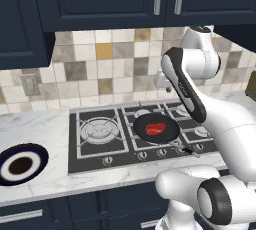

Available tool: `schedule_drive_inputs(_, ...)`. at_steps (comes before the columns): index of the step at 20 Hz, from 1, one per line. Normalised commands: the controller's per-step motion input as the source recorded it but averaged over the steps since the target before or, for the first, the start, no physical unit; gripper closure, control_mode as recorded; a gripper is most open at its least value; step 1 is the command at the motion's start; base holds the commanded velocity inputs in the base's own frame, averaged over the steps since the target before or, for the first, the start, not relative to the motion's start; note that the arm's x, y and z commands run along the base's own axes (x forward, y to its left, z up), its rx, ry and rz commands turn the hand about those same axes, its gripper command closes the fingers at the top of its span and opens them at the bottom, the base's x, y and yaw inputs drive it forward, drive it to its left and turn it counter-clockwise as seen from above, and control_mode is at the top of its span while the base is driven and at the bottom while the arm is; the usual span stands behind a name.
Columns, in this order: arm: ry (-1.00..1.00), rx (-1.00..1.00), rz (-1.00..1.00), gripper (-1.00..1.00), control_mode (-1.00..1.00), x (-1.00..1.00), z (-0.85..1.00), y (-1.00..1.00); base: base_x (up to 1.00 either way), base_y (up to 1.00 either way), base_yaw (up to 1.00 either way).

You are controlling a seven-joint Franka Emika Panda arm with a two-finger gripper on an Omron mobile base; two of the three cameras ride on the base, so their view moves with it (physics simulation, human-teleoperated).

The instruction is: Place the steak on the plate and place the potato on the same plate.

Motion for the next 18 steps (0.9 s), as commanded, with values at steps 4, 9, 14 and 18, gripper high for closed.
schedule_drive_inputs(4,0.00,0.00,0.00,-1.00,-1.00,-0.02,0.00,0.00,0.00,0.00,0.00)
schedule_drive_inputs(9,0.00,0.00,-0.03,-1.00,-1.00,0.00,-0.16,0.00,0.00,0.00,0.00)
schedule_drive_inputs(14,0.02,0.00,-0.04,-1.00,-1.00,0.00,-0.50,-0.02,0.00,0.00,0.00)
schedule_drive_inputs(18,0.09,0.00,-0.09,-1.00,-1.00,0.02,-0.71,-0.01,0.00,0.00,0.00)
